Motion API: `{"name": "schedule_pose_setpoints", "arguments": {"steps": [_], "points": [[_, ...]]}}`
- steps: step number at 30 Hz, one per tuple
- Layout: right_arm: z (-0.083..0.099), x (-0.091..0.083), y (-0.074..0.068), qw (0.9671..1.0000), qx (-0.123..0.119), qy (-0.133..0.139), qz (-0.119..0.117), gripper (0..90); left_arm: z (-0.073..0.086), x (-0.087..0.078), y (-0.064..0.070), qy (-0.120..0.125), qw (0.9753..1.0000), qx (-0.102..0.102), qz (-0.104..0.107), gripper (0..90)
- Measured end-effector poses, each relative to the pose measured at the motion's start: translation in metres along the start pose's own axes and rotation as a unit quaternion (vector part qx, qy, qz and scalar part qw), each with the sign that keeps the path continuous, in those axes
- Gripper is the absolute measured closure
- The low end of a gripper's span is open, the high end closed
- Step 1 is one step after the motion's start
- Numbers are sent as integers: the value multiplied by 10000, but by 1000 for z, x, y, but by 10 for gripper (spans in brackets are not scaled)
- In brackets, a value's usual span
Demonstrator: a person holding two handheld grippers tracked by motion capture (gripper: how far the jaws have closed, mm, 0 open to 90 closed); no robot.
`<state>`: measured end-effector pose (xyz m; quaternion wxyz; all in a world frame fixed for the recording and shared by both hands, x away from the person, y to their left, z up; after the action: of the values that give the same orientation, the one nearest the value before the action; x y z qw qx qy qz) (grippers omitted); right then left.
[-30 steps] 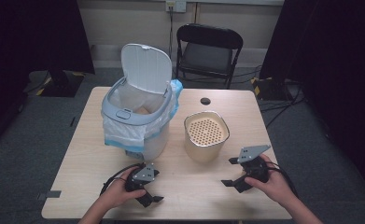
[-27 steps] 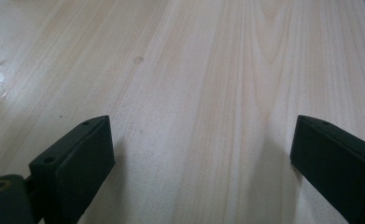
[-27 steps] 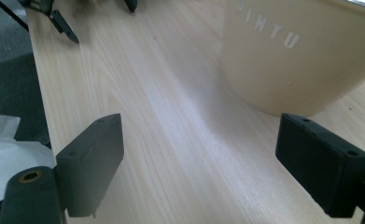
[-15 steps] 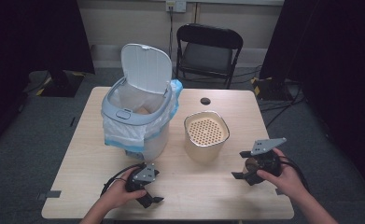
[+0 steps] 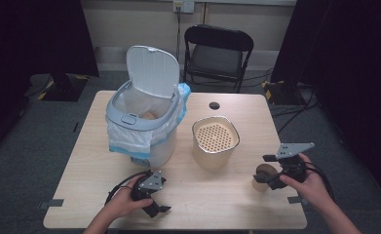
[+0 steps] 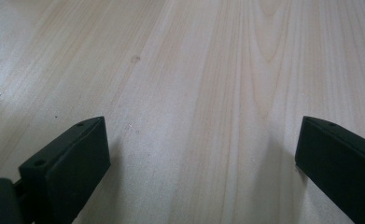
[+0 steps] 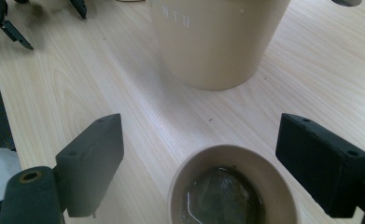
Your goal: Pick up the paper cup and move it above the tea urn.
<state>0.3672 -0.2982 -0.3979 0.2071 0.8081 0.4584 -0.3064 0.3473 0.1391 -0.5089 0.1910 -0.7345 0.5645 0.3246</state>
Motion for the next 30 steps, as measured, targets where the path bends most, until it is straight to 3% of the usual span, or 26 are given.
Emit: {"name": "schedule_pose_setpoints", "arguments": {"steps": [11,21,30], "points": [[15,0,3,9999,101,-14,50,147,0,1,0,7,10000,15,24,10],[33,-1,10,9990,345,249,128,146,0,1,0,9,10000,9,25,10],[39,1,10,9989,328,316,84,147,0,1,0,8,10000,10,24,10]]}}
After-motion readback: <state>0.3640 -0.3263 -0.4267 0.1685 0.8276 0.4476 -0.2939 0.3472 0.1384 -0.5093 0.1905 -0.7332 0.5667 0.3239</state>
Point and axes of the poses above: each handheld gripper's, and its own axes: x roughly forward along the jaws, z roughly out of its underside, y roughly to its right, the point moved 1 cm from there along x, roughly forward along the jaws, and after that the axes turned 6 degrees about -x, right-handed, at the moved point
